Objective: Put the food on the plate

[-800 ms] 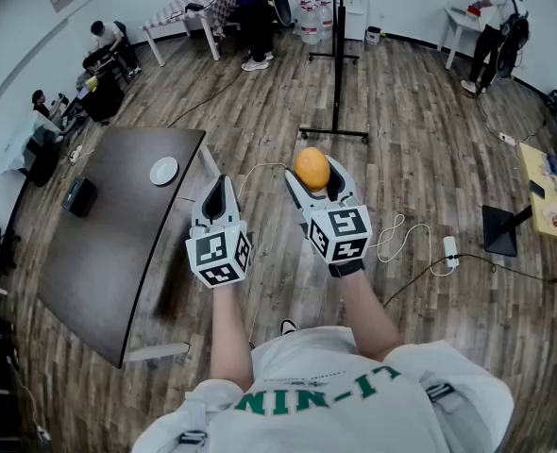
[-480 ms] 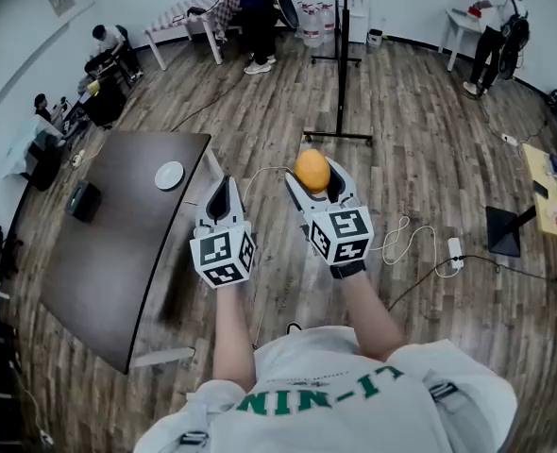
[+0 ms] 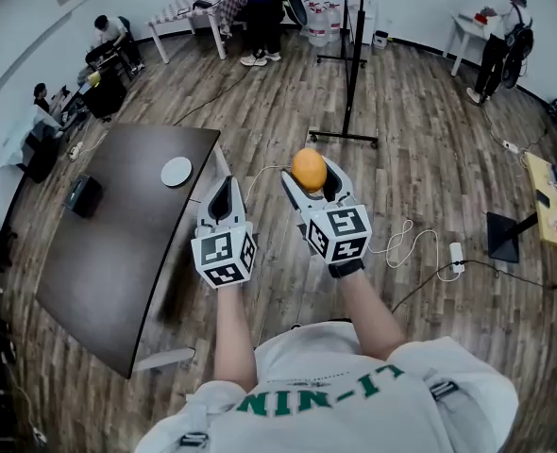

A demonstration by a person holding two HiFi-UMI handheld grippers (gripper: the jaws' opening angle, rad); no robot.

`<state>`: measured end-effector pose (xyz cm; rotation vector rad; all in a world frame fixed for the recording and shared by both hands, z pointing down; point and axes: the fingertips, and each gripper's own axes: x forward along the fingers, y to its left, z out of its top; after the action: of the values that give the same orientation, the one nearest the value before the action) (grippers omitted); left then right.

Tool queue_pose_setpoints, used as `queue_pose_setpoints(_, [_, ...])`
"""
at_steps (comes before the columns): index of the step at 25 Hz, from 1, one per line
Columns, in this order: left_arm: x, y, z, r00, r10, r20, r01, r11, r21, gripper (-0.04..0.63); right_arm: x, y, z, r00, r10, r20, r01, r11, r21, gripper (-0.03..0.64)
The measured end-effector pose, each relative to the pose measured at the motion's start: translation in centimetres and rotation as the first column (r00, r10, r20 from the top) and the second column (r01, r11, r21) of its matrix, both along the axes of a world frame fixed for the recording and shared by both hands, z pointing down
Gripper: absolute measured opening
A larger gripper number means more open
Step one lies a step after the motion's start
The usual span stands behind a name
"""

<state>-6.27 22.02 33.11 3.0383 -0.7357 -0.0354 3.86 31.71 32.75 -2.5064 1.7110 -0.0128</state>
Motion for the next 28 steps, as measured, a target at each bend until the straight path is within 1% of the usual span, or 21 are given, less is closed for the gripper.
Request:
queue_pose_setpoints(3, [-0.9, -2.5, 0.5, 1.000, -0.023, -0.013, 0.022, 1.000, -0.014, 0.012, -0.9, -2.3, 0.2, 1.000, -0.010, -0.007, 0.010, 1.000, 0.001, 0.321])
queue_pose_setpoints(7, [-1.3, -5.8, 1.5, 0.999, -0.039, -0.008, 0.039, 0.999, -0.026, 0.012, -1.7, -6.1, 1.4, 0.999, -0.042, -0.003, 0.042, 0.999, -0.025, 0.321])
queue_pose_setpoints(12, [0.7, -9.7, 2.6, 0.999, -0.049, -0.001, 0.049, 0.998, -0.037, 0.012, 0.1, -10.5, 2.9, 0.997, -0.074, 0.027, 0.075, 0.996, -0.037, 0.321])
queue_pose_setpoints(15, [3.0, -12.3, 3.5, 0.998, -0.059, 0.012, 0.059, 0.997, -0.040, 0.013, 2.3, -13.1, 3.9, 0.994, -0.095, 0.045, 0.097, 0.995, -0.036, 0.321])
queue_pose_setpoints(18, [6.2, -15.5, 3.9, 0.997, -0.074, 0.014, 0.074, 0.997, -0.037, 0.012, 5.5, -16.6, 4.4, 0.991, -0.122, 0.049, 0.124, 0.992, -0.032, 0.321])
queue_pose_setpoints(22, [11.7, -21.3, 3.6, 0.995, -0.101, 0.021, 0.102, 0.994, -0.036, 0.012, 10.7, -22.9, 4.0, 0.983, -0.172, 0.061, 0.174, 0.984, -0.024, 0.321])
queue_pose_setpoints(26, [16.6, -27.1, 2.0, 0.989, -0.143, 0.021, 0.144, 0.989, -0.027, 0.012, 15.5, -29.2, 2.4, 0.972, -0.228, 0.063, 0.229, 0.974, -0.005, 0.321])
queue_pose_setpoints(28, [18.9, -30.2, 2.1, 0.986, -0.166, 0.031, 0.167, 0.986, -0.030, 0.012, 17.9, -32.4, 2.2, 0.965, -0.252, 0.071, 0.253, 0.967, -0.001, 0.321])
